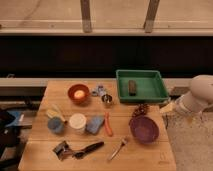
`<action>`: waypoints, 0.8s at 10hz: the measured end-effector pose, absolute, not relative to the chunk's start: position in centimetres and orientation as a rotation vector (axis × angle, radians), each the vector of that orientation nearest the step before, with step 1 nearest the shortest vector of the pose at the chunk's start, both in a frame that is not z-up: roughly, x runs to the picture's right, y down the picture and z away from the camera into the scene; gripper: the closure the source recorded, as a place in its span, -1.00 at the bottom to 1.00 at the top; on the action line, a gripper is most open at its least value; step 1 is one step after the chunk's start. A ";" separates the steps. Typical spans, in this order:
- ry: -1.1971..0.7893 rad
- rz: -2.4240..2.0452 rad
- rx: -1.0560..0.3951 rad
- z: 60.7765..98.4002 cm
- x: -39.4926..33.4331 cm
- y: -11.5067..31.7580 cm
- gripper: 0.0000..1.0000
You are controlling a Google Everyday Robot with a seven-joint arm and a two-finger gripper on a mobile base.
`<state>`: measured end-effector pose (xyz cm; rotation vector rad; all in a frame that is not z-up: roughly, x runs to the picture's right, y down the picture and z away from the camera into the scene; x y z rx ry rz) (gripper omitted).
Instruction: Place eraser in purple bowl
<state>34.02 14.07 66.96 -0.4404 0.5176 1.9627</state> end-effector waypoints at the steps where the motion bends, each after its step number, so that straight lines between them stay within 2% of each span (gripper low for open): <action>1: 0.518 1.963 -0.440 67.0 34.0 14.1 -0.60; 6: 0.513 1.964 -0.438 66.9 34.0 13.9 -0.60; 8: 0.488 1.942 -0.462 68.0 33.6 12.5 -0.60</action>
